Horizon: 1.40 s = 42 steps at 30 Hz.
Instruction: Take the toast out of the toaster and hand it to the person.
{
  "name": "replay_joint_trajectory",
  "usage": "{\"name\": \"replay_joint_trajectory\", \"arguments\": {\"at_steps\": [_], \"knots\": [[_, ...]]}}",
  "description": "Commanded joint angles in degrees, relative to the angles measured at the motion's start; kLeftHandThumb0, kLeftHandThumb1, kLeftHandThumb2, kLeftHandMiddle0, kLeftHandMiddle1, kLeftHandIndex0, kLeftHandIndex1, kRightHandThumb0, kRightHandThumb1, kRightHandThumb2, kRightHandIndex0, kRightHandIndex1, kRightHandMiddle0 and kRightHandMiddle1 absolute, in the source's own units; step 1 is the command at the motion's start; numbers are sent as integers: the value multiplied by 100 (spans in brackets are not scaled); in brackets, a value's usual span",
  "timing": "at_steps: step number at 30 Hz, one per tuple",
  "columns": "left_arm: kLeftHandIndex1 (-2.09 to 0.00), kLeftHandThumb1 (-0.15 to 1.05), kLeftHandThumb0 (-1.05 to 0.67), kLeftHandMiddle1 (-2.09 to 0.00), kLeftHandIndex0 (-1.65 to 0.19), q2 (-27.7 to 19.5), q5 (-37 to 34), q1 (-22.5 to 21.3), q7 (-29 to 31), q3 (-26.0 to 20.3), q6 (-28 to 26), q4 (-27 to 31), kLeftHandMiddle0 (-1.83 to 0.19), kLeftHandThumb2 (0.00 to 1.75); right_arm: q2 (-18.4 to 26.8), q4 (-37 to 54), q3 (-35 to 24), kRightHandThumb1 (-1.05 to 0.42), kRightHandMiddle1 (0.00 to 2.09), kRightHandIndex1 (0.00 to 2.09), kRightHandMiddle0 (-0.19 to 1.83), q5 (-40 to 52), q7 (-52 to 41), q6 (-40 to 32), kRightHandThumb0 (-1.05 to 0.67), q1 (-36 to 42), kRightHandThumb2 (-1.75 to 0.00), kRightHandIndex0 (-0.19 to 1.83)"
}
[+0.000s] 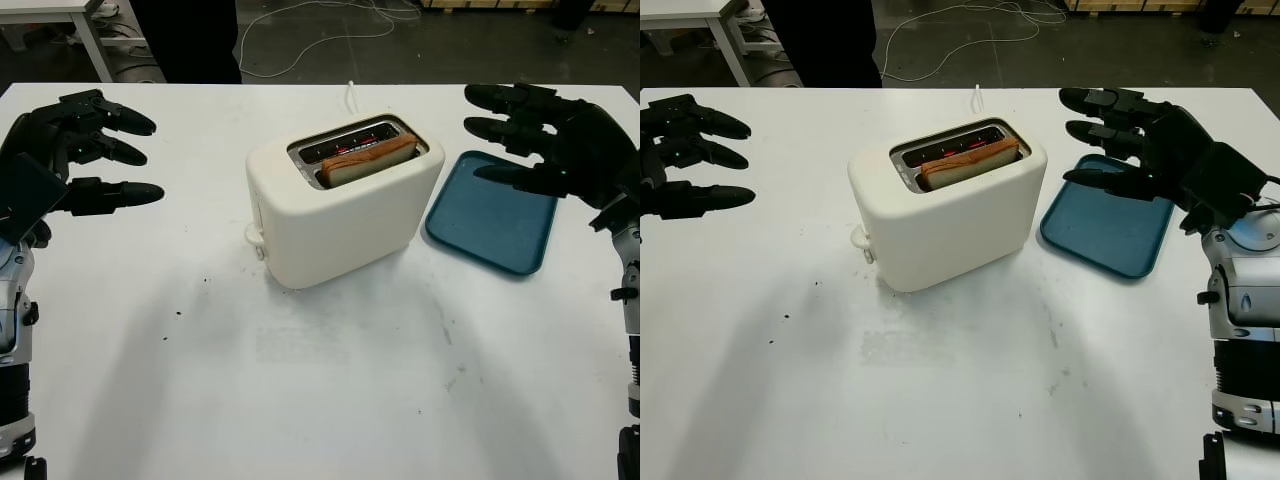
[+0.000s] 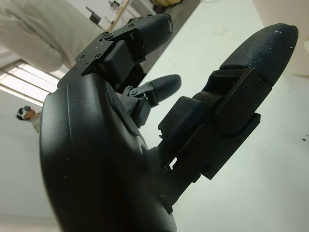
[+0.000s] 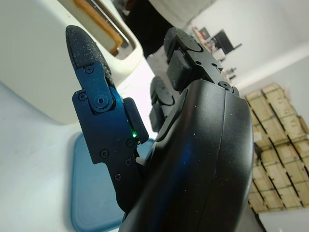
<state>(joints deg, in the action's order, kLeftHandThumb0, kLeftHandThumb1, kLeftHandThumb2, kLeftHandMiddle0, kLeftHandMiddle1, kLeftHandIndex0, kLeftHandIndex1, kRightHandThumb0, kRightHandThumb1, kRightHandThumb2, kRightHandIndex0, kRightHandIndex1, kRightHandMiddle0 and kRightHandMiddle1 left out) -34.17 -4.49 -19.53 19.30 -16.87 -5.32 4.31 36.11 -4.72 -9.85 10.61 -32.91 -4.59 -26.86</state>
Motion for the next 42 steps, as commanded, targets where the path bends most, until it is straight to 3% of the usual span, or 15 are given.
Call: {"name": "replay_joint_trajectory", "arguments": {"at_steps": [1, 42], "knots": [[-87, 53, -105, -102, -60, 18, -11, 60, -29, -15, 51, -31, -58, 0, 13, 91, -37, -80, 0, 9, 43, -26, 39, -22, -64, 68, 0, 40], [-88, 53, -105, -103, -59, 62, -66, 82, -87, -40, -10, 10, -58, 0, 17, 96, -15, -80, 0, 14, 44, -46, 34, -59, -65, 30, 0, 37]]}}
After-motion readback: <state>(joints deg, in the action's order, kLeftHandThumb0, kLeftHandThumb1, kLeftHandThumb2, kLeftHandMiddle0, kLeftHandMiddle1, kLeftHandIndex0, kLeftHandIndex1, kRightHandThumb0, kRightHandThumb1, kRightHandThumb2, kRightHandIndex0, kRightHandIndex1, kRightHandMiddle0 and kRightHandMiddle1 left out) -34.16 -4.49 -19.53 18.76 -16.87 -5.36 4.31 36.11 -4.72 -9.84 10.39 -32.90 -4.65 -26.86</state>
